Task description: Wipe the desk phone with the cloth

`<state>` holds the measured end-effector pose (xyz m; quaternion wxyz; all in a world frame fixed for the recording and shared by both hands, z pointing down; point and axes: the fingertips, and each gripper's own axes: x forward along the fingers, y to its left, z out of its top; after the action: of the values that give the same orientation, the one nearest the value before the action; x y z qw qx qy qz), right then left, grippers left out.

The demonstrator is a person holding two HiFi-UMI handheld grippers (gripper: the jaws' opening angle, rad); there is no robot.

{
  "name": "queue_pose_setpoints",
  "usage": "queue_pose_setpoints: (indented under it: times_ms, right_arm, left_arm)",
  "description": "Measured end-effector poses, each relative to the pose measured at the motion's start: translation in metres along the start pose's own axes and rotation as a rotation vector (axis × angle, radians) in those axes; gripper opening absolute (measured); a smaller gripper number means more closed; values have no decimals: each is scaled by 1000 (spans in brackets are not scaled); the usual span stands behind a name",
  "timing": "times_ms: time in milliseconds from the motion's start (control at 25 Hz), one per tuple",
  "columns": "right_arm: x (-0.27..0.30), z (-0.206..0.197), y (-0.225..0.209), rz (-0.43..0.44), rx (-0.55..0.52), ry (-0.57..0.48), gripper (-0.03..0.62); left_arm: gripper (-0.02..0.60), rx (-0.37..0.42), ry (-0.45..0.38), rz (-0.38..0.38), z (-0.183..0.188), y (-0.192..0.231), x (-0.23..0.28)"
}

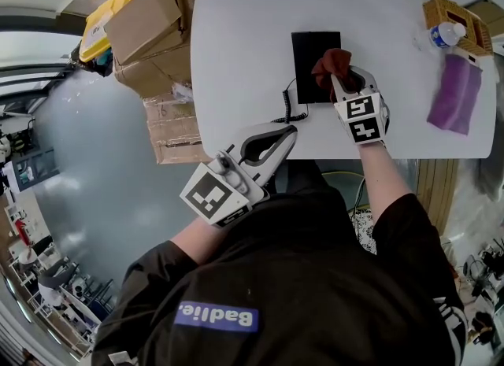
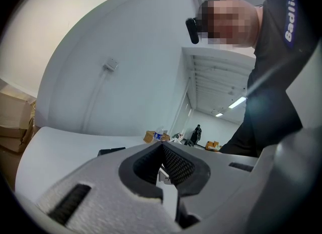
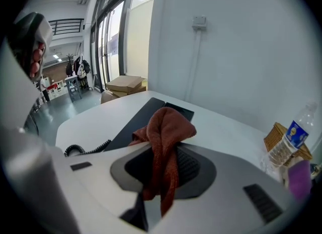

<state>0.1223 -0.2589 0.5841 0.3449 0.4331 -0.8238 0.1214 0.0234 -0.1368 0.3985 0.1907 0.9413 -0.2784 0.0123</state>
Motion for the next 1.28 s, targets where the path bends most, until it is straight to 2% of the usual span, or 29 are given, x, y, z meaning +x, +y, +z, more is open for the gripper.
queue_pose_setpoints:
  times_ms: [280,600,840,1080,1280]
  right_arm:
    - [13,21,45,89,-148,-1,89]
    - [17,21,94,177,-206,0,89]
    - [6,-5,66,143,-170,26,89]
    - [-10,-28,29,102,-131,37,89]
    - [-17,-38,19,87,-96,32,89]
  left_arm:
    - [9,2,-11,50,1,2,-9]
    - [9,-6,-22,56,-1,2,-17]
    - [9,-30,13,37,-11,-5,-8]
    - [9,-32,15,23,-12,-13,12]
    - [9,-22,6,28,-12,-18,20]
